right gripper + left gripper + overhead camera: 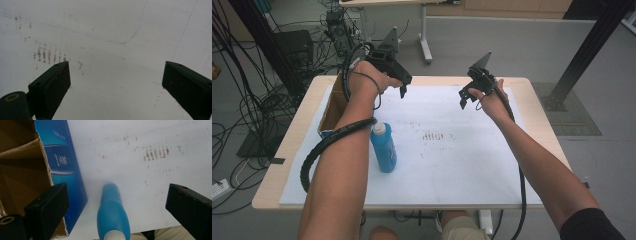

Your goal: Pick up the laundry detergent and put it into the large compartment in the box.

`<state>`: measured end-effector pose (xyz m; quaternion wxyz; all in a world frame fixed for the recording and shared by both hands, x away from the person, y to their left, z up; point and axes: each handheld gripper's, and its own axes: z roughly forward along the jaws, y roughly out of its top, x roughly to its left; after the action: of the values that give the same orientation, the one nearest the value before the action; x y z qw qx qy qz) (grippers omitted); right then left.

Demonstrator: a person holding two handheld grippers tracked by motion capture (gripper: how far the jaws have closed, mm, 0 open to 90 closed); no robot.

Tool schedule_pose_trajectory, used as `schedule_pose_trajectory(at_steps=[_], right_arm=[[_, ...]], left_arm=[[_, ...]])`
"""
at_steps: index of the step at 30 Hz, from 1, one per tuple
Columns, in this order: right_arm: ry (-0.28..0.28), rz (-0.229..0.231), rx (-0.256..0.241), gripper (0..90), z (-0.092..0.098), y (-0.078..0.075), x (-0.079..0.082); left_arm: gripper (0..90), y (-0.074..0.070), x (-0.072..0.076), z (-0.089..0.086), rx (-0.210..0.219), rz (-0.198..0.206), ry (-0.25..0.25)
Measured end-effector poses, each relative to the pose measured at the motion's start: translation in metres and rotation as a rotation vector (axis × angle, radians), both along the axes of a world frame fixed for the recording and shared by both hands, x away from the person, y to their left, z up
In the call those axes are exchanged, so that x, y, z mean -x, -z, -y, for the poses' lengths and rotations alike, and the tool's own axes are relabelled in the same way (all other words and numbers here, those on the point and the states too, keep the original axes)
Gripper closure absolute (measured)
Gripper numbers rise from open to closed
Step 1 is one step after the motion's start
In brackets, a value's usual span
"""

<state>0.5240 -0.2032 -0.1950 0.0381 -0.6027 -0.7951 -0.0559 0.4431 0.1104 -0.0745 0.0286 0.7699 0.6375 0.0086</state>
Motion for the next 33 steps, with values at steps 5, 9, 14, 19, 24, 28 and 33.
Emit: schedule_pose_trajectory(at_steps=[5, 9, 14, 19, 24, 28, 33], right_arm=[[0.002, 0.002, -0.003, 8.0, 0.000, -0.001, 0.002], [-0.004, 0.004, 0.001, 8.0, -0.001, -0.002, 0.002], [-0.005, 0.002, 0.000, 8.0, -0.001, -0.003, 0.002], [-0.002, 0.002, 0.002, 8.0, -0.001, -0.003, 0.002], [-0.002, -0.002, 0.003, 8.0, 0.001, -0.003, 0.002], [0.001, -0.001, 0.003, 8.0, 0.002, -0.004, 0.003], [0.002, 0.003, 0.002, 8.0, 0.005, -0.007, 0.005]], left_arm=[[5.4, 0.000, 0.000, 0.000, -0.001, -0.004, 0.000], [5.4, -0.001, 0.002, 0.000, -0.001, -0.003, -0.001], [5.3, -0.003, 0.003, -0.002, -0.004, -0.002, -0.006], [5.3, -0.004, 0.004, -0.003, -0.003, -0.003, -0.009], [5.3, -0.005, 0.006, -0.003, -0.004, -0.003, -0.011], [5.3, -0.006, 0.009, -0.002, -0.007, -0.002, -0.012], [5.2, -0.009, 0.016, -0.003, -0.014, 0.000, -0.017]])
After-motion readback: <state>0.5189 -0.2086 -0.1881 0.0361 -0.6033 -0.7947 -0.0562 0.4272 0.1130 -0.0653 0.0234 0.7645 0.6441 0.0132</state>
